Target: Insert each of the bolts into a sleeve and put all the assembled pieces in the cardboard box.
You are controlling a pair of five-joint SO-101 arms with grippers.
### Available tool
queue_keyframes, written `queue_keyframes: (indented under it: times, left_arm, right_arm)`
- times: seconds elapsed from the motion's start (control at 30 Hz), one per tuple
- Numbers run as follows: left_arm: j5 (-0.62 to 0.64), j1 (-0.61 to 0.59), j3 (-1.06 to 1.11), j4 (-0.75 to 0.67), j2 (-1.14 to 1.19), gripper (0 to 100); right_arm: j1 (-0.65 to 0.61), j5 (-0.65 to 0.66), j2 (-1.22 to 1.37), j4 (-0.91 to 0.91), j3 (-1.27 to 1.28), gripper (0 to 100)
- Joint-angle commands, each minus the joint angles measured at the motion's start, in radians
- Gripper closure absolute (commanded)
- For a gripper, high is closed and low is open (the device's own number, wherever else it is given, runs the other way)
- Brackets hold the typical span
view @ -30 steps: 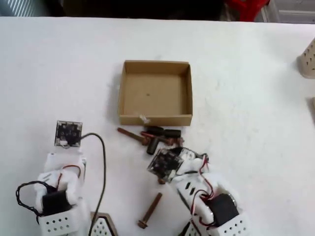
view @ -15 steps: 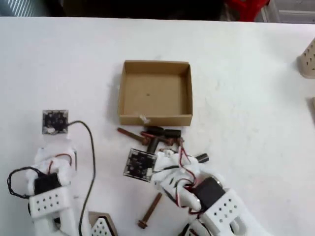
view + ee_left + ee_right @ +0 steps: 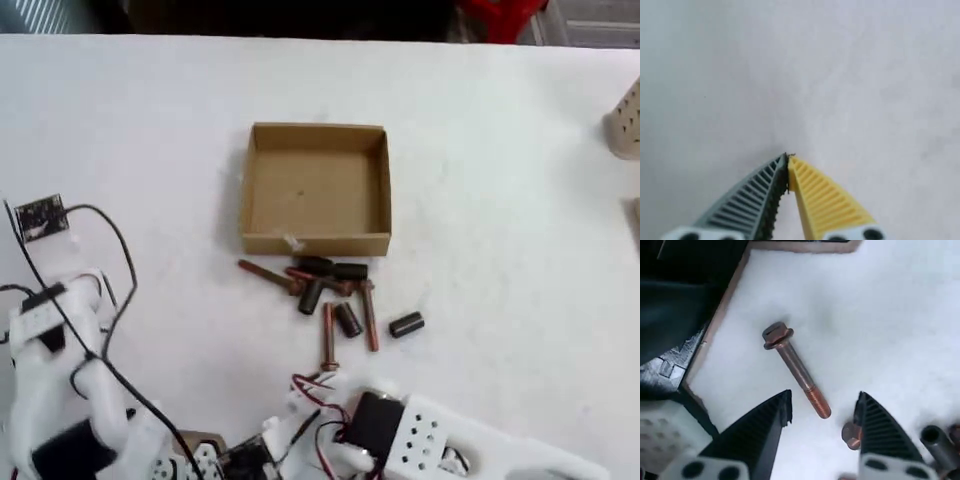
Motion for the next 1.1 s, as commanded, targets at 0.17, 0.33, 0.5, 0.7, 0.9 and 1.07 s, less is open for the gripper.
queue_keyframes:
  times: [0.17, 0.33, 0.5, 0.7, 0.9, 1.07]
  left_arm:
    - [0.012, -0.021, -0.103, 0.028, 0.068, 98]
    - [0.012, -0.021, -0.103, 0.028, 0.068, 98]
    - [0.012, -0.021, -0.103, 0.028, 0.070, 98]
    - [0.012, -0.021, -0.103, 0.029, 0.070, 98]
    - [0.012, -0.021, -0.103, 0.032, 0.070, 98]
    - [0.011, -0.021, -0.103, 0.032, 0.070, 98]
  right_arm:
    - [-0.059, 0.017, 0.004, -0.116, 0.087, 76.2]
    - [-0.082, 0.005, 0.007, -0.176, 0.141, 81.6]
    - [-0.084, 0.017, 0.150, -0.237, 0.126, 82.6]
    - [-0.084, 0.014, 0.486, -0.285, -0.014, 82.9]
    - [-0.081, -0.031, 0.641, -0.271, -0.106, 98.1]
    - [-0.079, -0.160, 0.596, -0.295, -0.104, 98.2]
